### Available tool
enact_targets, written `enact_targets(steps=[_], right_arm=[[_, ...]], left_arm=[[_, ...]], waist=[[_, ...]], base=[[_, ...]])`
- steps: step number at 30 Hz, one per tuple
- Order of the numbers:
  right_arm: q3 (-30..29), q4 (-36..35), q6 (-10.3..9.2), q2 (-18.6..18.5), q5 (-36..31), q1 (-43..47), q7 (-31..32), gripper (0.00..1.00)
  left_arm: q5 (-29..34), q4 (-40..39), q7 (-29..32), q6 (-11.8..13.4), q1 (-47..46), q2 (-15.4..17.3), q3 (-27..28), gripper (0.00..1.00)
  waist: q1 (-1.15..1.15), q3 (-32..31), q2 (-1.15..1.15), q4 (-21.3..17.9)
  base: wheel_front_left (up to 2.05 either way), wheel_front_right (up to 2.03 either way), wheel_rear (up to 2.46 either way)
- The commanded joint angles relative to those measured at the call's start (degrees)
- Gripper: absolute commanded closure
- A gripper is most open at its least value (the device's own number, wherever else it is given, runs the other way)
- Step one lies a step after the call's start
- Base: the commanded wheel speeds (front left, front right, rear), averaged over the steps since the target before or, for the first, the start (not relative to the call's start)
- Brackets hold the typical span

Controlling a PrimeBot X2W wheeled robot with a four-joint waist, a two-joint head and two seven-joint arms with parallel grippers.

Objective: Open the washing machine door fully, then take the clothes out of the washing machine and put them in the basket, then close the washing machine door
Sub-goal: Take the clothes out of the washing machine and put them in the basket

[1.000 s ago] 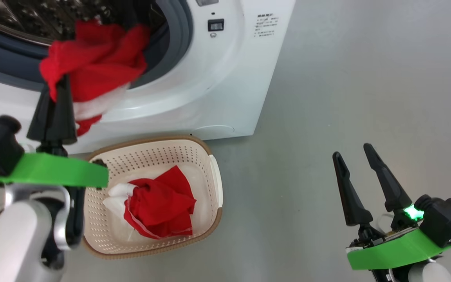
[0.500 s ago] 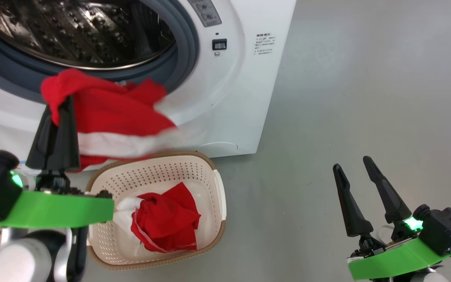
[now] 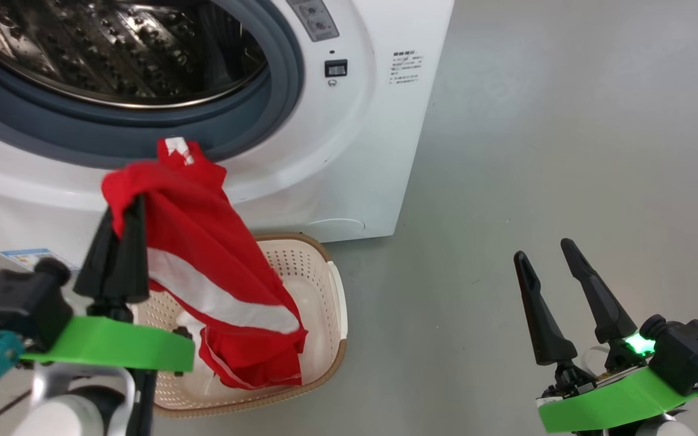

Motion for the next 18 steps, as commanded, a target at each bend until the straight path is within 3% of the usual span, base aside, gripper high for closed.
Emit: enact_targets(steps=[1,18], right_arm=[[1.5,-1.6,0.36,-0.4,0.0,0.2,0.0,0.0],[2.1,-0.9,0.36,-0.4,1.1,-1.0,0.1,0.0]], left_arm=[[-0.3,-0.7,-0.2,0.1,-0.3,1.2,2.1,1.0],[-6.2,21.6,-5.1,-6.3,-0.2,-4.9,-0.4,1.0]], waist=[[0.0,0.3,0.0,-0.2],[0.0,2.0,0.0,-1.3]], base=[[0.0,0.0,0.0],[0.0,0.0,0.0]])
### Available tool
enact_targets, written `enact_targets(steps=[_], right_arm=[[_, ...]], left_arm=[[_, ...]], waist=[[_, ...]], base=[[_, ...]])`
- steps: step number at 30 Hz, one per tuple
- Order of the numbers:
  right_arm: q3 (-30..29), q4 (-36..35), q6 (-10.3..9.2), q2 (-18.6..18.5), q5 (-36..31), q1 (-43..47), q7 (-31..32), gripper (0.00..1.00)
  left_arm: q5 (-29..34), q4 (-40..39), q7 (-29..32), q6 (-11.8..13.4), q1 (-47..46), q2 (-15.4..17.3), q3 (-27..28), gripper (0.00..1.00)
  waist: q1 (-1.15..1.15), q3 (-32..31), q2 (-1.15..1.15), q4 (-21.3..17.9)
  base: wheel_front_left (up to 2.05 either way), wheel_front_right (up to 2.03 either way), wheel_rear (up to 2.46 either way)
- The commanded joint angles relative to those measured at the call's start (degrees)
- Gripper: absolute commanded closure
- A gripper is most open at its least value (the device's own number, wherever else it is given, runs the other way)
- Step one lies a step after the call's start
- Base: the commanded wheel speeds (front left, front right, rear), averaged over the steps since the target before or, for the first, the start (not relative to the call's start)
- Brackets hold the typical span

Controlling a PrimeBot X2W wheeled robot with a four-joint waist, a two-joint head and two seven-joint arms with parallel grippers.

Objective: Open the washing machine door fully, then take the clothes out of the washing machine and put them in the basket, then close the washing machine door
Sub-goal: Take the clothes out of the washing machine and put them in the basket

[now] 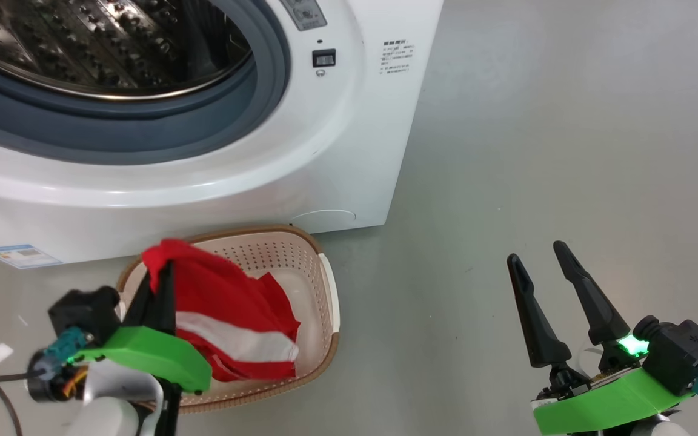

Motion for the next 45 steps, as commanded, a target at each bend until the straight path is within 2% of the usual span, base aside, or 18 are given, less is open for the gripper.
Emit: enact_targets(steps=[1,6,18,31,40,45], right_arm=[[1.2,-1.3,0.36,-0.4,0.7,-1.0,0.0,0.0],[1.6,-1.0,0.36,-0.4,1.3,-1.5,-0.1,0.0],[2.3,-0.4,0.36,-0.4,1.7,-3.1,-0.6,0.0],[2.8,-0.7,0.36,-0.4,1.4,-4.6,-0.5,0.0],[3.5,-0.6,0.36,-0.4,1.3,-5.7,-0.6,0.0],[4.1,-0.4,0.36,-0.4,1.4,-6.3,-0.8,0.0]], left_arm=[[-0.3,0.3,-0.7,-0.6,-1.6,0.8,1.9,1.0],[-3.5,11.4,-1.7,-4.4,-4.4,-2.7,1.5,1.0],[-5.2,31.1,-2.9,-9.7,-12.3,-6.4,0.2,1.0],[-5.3,46.3,-3.7,-13.7,-18.9,-8.8,-1.4,1.0],[-5.3,56.1,-1.4,-16.3,-22.8,-10.3,-2.9,1.0],[-5.3,60.4,0.2,-16.8,-24.9,-10.8,-3.5,1.0]], waist=[[0.0,0.3,0.0,-0.2],[0.0,1.6,0.0,-0.8],[0.0,5.1,0.0,-2.1],[0.0,9.4,0.0,-2.5],[0.0,12.1,0.0,-3.6],[0.0,13.5,0.0,-4.5]], base=[[0.0,0.0,0.0],[0.0,0.0,0.0],[0.0,0.0,0.0],[0.0,0.0,0.0],[0.0,0.0,0.0],[0.0,0.0,0.0]])
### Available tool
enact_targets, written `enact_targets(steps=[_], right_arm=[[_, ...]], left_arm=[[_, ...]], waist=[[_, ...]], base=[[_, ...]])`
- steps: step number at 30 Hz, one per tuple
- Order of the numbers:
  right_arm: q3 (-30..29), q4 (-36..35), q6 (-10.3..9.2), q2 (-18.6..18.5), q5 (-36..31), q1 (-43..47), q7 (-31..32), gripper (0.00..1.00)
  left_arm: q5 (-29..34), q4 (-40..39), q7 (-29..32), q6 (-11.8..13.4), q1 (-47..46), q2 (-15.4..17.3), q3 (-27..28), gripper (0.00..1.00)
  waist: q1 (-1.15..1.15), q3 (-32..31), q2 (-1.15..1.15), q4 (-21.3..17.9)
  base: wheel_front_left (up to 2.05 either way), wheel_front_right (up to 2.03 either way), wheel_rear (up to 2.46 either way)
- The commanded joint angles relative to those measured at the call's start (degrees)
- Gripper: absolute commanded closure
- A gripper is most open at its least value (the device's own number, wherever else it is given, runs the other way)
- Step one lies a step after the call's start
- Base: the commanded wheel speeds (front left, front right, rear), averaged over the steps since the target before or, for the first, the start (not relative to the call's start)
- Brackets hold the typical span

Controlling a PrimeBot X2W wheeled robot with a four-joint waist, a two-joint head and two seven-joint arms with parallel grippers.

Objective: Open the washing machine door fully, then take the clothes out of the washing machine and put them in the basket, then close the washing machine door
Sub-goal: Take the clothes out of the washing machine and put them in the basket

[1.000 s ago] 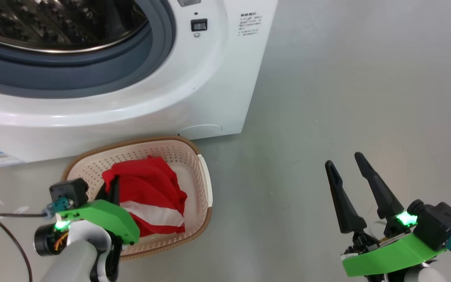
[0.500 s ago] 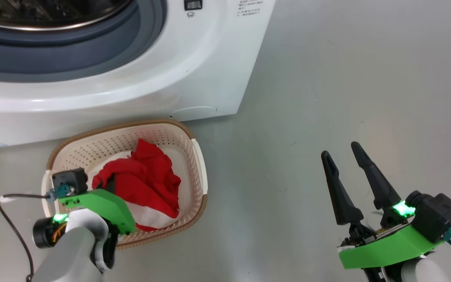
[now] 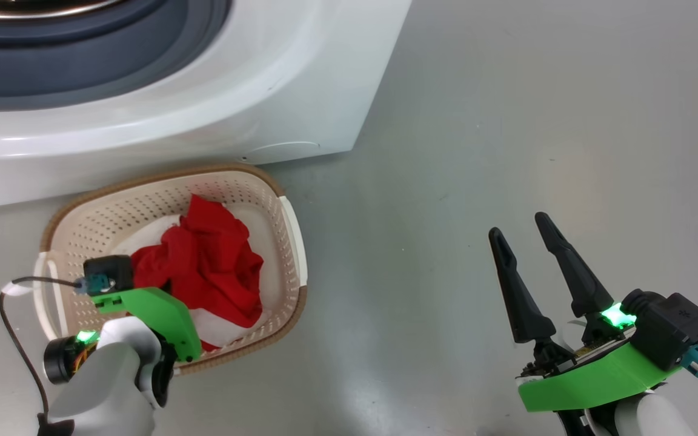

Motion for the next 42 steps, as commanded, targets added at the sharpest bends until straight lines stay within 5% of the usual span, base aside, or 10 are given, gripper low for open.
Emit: enact_targets(steps=[1,21,22,23,25,26,27,42], right_arm=[[1.7,-1.2,0.36,-0.4,0.0,-1.3,-0.6,0.0],[3.1,0.2,0.36,-0.4,0.5,-2.6,-1.6,0.0],[3.1,0.3,0.36,-0.4,0.6,-2.6,-1.7,0.0],[3.1,0.4,0.36,-0.4,0.7,-2.6,-1.7,0.0],[3.1,0.5,0.36,-0.4,0.8,-2.6,-1.8,0.0],[3.2,0.5,0.36,-0.4,0.9,-2.6,-1.8,0.0],[3.2,0.6,0.36,-0.4,0.9,-2.7,-1.9,0.0],[3.0,1.6,0.36,-0.4,1.4,-2.1,-2.3,0.0]], left_arm=[[-0.3,0.7,0.3,-0.5,-0.8,1.2,0.8,1.0],[-0.8,5.2,4.1,-1.8,-2.8,1.6,-0.3,1.0],[-0.8,5.3,4.1,-1.8,-2.9,1.6,-0.4,0.96],[-0.9,5.3,4.1,-1.7,-3.0,1.6,-0.4,0.68],[-0.7,5.4,3.9,-1.4,-3.3,1.7,-0.7,0.44],[-0.5,5.5,3.8,-1.3,-3.4,1.8,-0.8,0.05],[-0.5,5.5,3.6,-1.1,-3.6,1.9,-0.9,0.0],[0.3,5.1,-0.8,-2.8,-5.2,2.0,-2.4,0.0]], waist=[[0.0,0.8,0.0,-0.8],[0.0,3.1,0.0,-3.2],[0.0,3.1,0.0,-3.2],[0.0,3.0,0.0,-3.2],[0.0,3.0,0.0,-3.1],[0.0,3.0,0.0,-3.1],[0.0,2.9,0.0,-3.1],[0.0,-0.5,0.0,-1.5]], base=[[0.0,0.0,0.0],[0.0,0.0,0.0],[0.0,0.0,0.0],[0.0,0.0,0.0],[0.0,0.0,0.0],[0.0,0.0,0.0],[0.0,0.0,0.0],[0.0,0.0,0.0]])
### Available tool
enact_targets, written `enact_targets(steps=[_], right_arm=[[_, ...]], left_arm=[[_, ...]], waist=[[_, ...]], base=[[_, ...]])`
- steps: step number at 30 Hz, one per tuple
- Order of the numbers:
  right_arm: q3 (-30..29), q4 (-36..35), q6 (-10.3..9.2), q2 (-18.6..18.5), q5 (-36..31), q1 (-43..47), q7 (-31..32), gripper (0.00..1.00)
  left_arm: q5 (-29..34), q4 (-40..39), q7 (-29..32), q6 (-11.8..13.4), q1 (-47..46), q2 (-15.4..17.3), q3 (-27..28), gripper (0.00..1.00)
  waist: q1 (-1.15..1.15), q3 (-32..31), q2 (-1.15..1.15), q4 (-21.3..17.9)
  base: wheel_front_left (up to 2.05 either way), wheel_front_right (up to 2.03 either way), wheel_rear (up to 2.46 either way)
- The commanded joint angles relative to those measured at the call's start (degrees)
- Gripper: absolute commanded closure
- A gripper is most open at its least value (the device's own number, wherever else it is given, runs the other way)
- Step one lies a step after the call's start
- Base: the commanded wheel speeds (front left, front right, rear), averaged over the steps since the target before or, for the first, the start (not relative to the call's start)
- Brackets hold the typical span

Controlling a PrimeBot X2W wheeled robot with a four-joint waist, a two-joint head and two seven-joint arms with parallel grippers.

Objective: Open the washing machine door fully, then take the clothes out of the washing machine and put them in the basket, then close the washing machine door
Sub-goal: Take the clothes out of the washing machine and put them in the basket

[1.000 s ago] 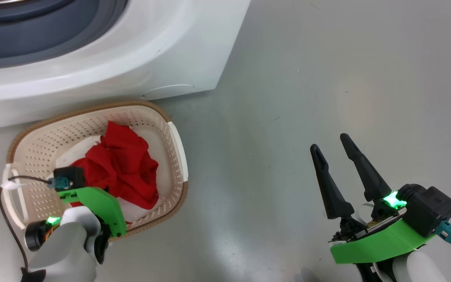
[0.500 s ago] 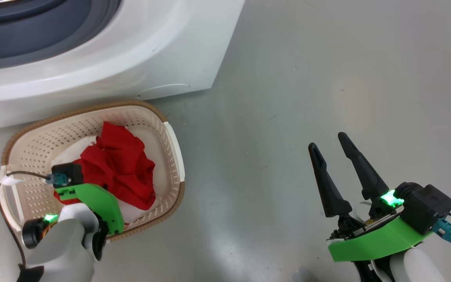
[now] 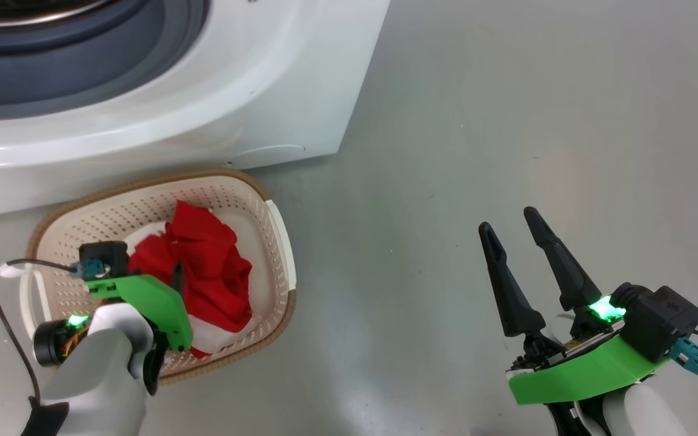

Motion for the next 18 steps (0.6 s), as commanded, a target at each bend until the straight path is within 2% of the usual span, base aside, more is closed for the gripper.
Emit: enact_targets(steps=[1,2,3,5,11,18], right_arm=[[1.3,-1.1,0.36,-0.4,0.1,0.2,-0.3,0.0],[1.2,-1.0,0.36,-0.4,0.1,0.3,-0.3,0.0],[1.2,-0.9,0.36,-0.4,0.1,0.3,-0.3,0.0],[1.0,-0.8,0.36,-0.4,0.1,0.5,-0.3,0.0],[0.2,-0.7,0.36,-0.4,0.1,1.5,-0.2,0.0],[-0.6,-1.1,0.36,-0.4,-0.8,2.6,0.4,0.0]], left_arm=[[0.2,-0.9,-1.1,-0.2,-0.8,1.6,0.8,0.11],[0.3,-1.2,-1.8,-0.3,-0.8,1.6,0.7,0.33],[0.2,-1.5,-2.5,-0.4,-0.7,1.6,0.7,0.34],[0.2,-2.2,-4.0,-0.6,-0.5,1.5,0.7,0.01],[0.7,-6.5,-7.3,-0.2,1.2,1.1,0.5,0.0],[1.2,-15.3,-8.5,2.6,4.8,1.5,1.5,0.0]], waist=[[0.0,-0.9,0.0,0.5],[0.0,-1.2,0.0,0.6],[0.0,-1.6,0.0,0.8],[0.0,-2.4,0.0,1.1],[0.0,-5.2,0.0,2.3],[0.0,-8.2,0.0,3.5]], base=[[0.0,0.0,0.0],[0.0,0.0,0.0],[0.0,0.0,0.0],[0.0,0.0,0.0],[0.0,0.0,0.0],[0.0,0.0,0.0]])
